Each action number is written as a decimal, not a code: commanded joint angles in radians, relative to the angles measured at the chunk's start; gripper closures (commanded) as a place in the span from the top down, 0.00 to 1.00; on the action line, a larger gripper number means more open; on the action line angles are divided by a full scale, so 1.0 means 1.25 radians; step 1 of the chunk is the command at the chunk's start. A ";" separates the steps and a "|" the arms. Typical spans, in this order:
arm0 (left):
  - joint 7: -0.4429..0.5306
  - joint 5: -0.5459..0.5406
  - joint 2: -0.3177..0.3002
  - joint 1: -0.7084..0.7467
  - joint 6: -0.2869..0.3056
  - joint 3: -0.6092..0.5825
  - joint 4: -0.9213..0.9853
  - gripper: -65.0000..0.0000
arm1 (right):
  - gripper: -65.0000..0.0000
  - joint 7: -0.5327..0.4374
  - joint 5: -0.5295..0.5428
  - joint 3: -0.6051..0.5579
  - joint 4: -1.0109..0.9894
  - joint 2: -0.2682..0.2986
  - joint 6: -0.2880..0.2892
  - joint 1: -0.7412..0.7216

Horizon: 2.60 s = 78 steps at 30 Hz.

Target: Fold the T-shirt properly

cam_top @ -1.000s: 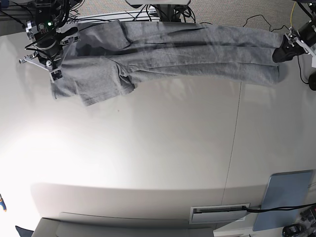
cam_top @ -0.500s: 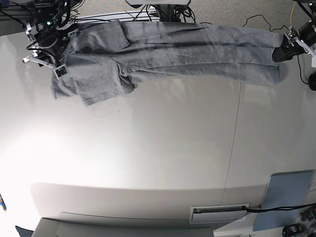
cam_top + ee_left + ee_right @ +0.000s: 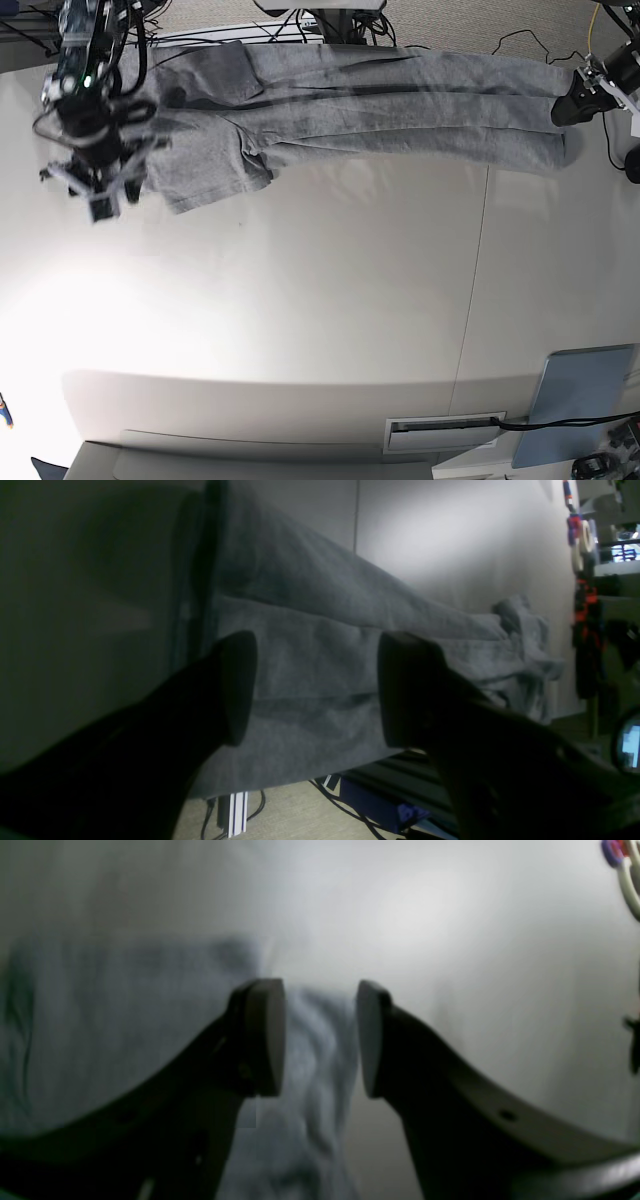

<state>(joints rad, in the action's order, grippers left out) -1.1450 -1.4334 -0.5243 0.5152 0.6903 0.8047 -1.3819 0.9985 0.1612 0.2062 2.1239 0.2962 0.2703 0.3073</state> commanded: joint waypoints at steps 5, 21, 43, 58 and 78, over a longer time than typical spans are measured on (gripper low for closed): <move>0.006 -0.020 -0.019 0.002 0.006 0.008 -0.022 0.60 | 0.37 0.011 0.023 0.003 -0.125 -0.015 -0.004 -0.104; 0.007 -0.005 -0.019 0.000 0.006 0.008 -0.022 0.60 | 0.37 0.060 0.210 0.003 -0.460 -0.018 0.131 -0.277; 0.010 -0.005 -0.019 0.000 0.006 0.008 -0.022 0.60 | 0.00 0.002 0.124 -0.096 -0.432 -0.017 0.169 -0.277; 0.015 0.019 -0.019 0.000 0.006 0.008 -0.022 0.60 | 0.00 0.109 0.125 -0.096 -0.065 -0.017 0.170 -0.137; 0.015 0.019 -0.019 0.000 0.006 0.008 -0.022 0.60 | 0.00 0.179 0.275 -0.096 0.186 -0.017 0.234 0.271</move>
<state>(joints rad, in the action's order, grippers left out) -1.1400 -1.3880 -0.5240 0.5125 0.6899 0.8047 -1.3960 1.2327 0.4904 0.0830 2.3386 0.2680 0.5583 0.6422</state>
